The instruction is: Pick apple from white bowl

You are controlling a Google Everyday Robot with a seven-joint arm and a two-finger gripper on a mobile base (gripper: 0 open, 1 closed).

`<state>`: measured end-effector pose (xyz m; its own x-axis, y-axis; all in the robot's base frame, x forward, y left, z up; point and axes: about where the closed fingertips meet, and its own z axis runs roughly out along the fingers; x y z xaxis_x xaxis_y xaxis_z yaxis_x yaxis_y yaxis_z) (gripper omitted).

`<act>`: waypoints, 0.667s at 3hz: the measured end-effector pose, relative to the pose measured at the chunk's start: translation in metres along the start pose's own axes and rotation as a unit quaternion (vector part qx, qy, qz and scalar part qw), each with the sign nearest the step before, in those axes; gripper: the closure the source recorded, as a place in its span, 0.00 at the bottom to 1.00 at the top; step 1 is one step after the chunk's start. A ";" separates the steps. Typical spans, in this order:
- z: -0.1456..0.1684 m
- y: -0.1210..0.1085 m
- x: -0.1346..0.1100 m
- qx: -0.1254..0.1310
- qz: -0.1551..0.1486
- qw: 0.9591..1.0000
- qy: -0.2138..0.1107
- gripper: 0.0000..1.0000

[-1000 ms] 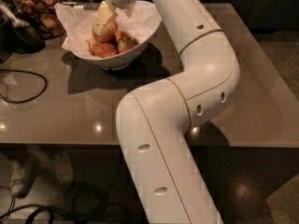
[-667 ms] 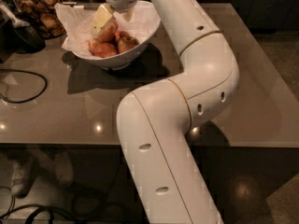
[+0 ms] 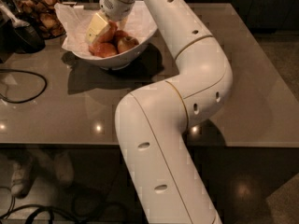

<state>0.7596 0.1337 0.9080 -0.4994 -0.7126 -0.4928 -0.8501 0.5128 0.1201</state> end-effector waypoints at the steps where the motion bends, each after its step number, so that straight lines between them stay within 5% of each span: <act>1: 0.000 0.000 0.000 -0.001 0.000 1.000 0.000 0.36; 2: 0.000 0.000 0.000 -0.001 0.000 1.000 0.000 0.60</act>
Offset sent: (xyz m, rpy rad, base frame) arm -0.0001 0.0004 -0.0003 0.0007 0.0007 0.0008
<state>0.7595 0.1342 0.9077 -0.4992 -0.7126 -0.4929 -0.8504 0.5120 0.1210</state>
